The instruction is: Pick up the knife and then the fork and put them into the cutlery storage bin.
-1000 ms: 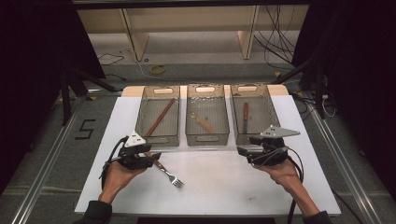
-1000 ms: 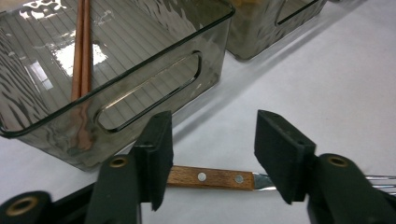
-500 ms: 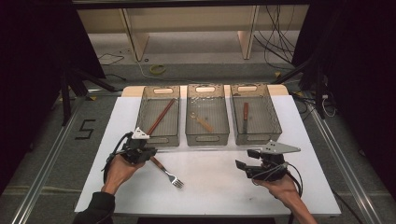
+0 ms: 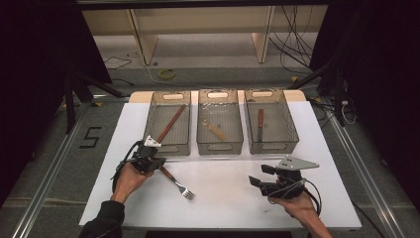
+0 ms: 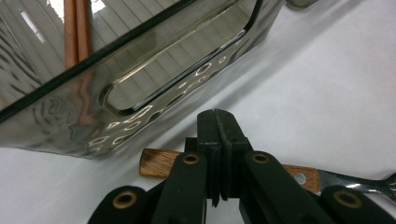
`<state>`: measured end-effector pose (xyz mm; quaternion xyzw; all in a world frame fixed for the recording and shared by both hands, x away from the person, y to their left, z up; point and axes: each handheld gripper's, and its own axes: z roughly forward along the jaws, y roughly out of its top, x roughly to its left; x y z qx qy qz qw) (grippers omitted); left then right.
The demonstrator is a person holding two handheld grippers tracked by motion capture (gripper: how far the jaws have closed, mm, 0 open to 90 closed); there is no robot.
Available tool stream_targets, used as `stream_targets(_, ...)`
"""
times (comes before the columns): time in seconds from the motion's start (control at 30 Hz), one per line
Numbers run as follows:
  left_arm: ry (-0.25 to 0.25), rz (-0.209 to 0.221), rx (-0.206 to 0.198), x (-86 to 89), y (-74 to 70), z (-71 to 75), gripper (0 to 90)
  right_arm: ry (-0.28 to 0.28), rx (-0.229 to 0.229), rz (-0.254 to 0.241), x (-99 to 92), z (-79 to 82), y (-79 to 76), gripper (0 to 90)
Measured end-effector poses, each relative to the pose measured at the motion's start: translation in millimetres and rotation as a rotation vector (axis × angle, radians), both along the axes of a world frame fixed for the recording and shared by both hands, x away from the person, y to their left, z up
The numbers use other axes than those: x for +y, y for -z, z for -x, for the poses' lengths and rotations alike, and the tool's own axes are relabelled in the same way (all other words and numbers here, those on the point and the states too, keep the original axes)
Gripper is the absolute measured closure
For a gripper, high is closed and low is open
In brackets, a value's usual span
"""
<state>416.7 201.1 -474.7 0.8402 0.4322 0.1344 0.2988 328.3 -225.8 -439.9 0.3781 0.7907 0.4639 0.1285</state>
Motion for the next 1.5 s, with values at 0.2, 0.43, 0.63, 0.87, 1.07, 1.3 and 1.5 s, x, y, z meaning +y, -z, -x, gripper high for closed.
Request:
stream_targets(0.2,0.013,-0.026,0.013,-2.5,3.3,-3.1,88.7,-0.008,0.003,0.006,1.3,1.1,1.7,35.9)
stream_targets(0.43,0.013,-0.042,0.027,0.8,7.6,-7.6,88.7,-0.017,0.008,0.01,1.9,0.8,2.9,36.1)
stream_targets(0.63,0.035,-0.05,0.06,7.7,6.5,-6.3,88.8,-0.022,0.01,0.011,2.8,1.5,3.0,36.1)
stream_targets(0.87,0.048,-0.098,0.119,19.8,5.3,7.9,88.8,-0.023,0.014,0.009,2.3,2.7,2.1,36.1)
stream_targets(1.07,0.071,-0.134,0.168,25.1,2.3,21.6,88.8,-0.023,0.013,0.011,2.4,3.1,1.8,36.1)
stream_targets(1.3,0.132,-0.163,0.222,21.0,-1.5,39.2,88.8,-0.025,0.011,0.01,2.4,4.3,1.3,36.1)
stream_targets(1.5,0.167,-0.183,0.241,19.2,-9.7,49.9,88.8,-0.031,0.016,0.01,3.1,4.9,1.1,36.1)
